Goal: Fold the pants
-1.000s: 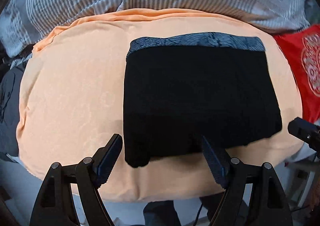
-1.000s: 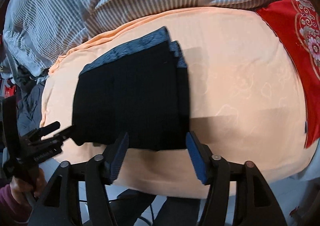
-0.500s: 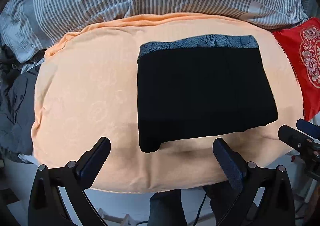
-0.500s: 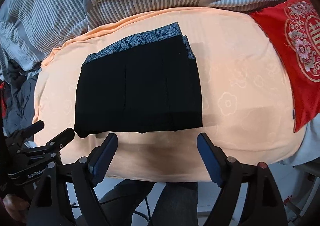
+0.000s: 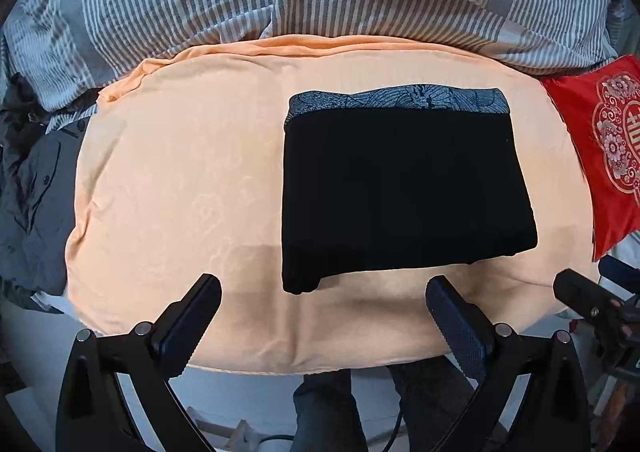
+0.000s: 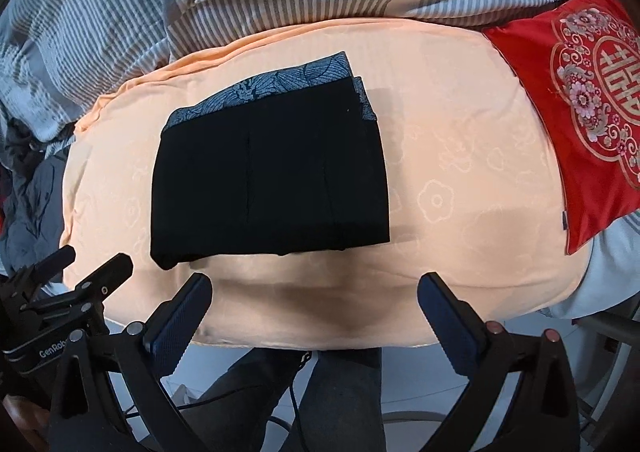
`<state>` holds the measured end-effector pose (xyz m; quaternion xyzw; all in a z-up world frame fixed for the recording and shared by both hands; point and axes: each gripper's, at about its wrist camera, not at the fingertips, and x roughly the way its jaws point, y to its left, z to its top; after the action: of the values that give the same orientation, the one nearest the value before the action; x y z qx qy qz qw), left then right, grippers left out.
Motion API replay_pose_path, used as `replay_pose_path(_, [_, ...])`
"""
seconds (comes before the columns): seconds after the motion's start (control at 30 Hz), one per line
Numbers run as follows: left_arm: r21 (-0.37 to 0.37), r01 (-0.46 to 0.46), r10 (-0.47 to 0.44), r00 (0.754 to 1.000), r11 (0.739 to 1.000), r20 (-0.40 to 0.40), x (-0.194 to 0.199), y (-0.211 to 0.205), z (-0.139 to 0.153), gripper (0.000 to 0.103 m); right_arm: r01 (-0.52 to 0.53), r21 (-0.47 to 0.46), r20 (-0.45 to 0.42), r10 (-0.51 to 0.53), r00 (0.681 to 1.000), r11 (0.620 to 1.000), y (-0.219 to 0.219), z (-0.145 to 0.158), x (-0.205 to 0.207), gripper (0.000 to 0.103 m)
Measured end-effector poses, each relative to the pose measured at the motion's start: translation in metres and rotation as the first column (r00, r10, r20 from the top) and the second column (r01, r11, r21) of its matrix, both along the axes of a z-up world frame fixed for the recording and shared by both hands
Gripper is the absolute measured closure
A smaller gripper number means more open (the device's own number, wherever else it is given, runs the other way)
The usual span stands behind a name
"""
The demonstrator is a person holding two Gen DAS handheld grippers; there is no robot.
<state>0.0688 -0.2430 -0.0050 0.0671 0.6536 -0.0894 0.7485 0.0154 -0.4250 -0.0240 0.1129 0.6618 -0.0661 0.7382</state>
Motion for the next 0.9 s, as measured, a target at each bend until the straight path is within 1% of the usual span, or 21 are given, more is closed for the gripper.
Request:
replay_pose_path(0.1, [0.014, 0.010, -0.010, 1.000, 1.000, 0.002, 0.0007, -0.0027, 0.0021, 0.000, -0.007, 0.004, 0.000, 0.007, 1.000, 1.000, 0.0034, 0.0039, 0.0010, 0.000])
replay_pose_path(0.33, [0.011, 0.030, -0.030, 1.000, 0.999, 0.009, 0.0006, -0.0061, 0.0062, 0.000, -0.021, 0.005, 0.005, 0.021, 1.000, 1.000, 0.0106, 0.0080, 0.0041, 0.000])
replay_pose_path(0.63, [0.008, 0.037, -0.037, 0.999, 0.999, 0.003, -0.0023, -0.0089, 0.0064, 0.000, -0.025, -0.004, -0.008, 0.025, 1.000, 1.000, 0.0111, 0.0076, 0.0049, 0.000])
replay_pose_path(0.9, [0.008, 0.030, -0.030, 1.000, 1.000, 0.006, -0.0009, -0.0093, 0.0079, 0.000, -0.028, -0.008, -0.001, 0.028, 1.000, 1.000, 0.0109, 0.0096, 0.0067, 0.000])
